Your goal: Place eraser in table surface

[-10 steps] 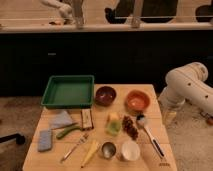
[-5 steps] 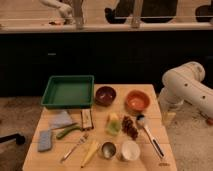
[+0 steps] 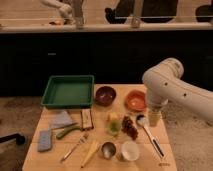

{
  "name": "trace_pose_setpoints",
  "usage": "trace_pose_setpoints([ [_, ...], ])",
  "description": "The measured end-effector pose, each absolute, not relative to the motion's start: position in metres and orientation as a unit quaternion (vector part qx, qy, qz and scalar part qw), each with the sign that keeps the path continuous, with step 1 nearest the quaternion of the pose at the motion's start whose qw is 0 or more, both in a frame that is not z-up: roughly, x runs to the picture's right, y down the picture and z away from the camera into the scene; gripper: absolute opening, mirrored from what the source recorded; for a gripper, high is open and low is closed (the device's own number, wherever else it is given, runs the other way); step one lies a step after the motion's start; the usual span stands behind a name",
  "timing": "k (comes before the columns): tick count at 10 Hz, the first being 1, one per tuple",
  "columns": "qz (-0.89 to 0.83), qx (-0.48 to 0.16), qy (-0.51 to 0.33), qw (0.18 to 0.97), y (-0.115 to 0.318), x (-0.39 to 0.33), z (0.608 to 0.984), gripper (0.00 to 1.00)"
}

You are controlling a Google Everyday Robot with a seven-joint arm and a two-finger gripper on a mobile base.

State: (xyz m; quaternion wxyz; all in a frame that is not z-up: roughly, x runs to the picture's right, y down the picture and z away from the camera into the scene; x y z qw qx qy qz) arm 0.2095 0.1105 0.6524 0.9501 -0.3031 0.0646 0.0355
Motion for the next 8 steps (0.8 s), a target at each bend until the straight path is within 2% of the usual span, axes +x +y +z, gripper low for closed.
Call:
trace_pose_setpoints([
  [8, 0.192, -0.328, 0.106, 0.919, 0.109, 0.146, 0.662, 0.80],
])
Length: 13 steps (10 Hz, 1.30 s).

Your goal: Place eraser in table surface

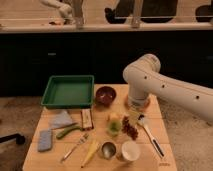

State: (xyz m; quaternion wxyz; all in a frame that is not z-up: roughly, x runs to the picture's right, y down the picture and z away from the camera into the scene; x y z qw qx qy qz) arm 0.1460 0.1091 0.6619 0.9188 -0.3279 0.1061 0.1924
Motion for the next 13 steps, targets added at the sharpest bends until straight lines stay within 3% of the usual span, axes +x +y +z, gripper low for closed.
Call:
trace_pose_setpoints([
  [10, 0.218, -0.338, 0.086, 0.911, 0.104, 0.121, 0.662, 0.80],
  [13, 0.288, -0.341, 0.084, 0.891, 0.088, 0.075, 0.657, 0.80],
])
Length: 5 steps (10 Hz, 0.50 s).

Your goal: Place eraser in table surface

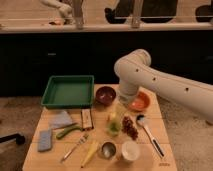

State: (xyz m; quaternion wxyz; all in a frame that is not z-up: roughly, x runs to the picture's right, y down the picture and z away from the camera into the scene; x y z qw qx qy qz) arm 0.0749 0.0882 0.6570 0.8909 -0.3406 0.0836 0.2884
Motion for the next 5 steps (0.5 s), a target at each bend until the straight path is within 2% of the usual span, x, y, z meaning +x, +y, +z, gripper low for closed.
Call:
trace_pose_setpoints([
  [2, 0.330, -0.352, 0.089, 0.872, 0.082, 0.043, 0.658, 0.80],
  [5, 0.390, -0.380, 0.100, 0.833, 0.081, -0.007, 0.679, 0.80],
])
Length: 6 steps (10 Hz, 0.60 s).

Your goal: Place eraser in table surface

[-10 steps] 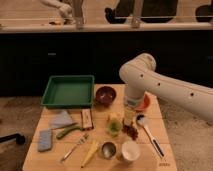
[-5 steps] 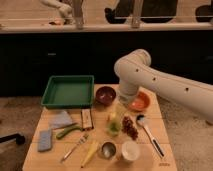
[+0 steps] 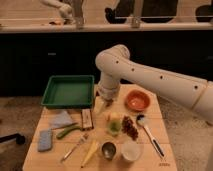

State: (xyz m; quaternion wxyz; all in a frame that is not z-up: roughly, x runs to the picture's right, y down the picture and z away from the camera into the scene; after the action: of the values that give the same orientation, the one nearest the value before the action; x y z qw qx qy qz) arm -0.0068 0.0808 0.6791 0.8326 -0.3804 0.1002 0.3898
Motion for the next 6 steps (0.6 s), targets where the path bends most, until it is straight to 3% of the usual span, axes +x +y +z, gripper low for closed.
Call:
trace_pose_setpoints([
  [6, 0.440, -0.407, 0.167, 0.783, 0.093, -0.046, 0.721, 0.80],
])
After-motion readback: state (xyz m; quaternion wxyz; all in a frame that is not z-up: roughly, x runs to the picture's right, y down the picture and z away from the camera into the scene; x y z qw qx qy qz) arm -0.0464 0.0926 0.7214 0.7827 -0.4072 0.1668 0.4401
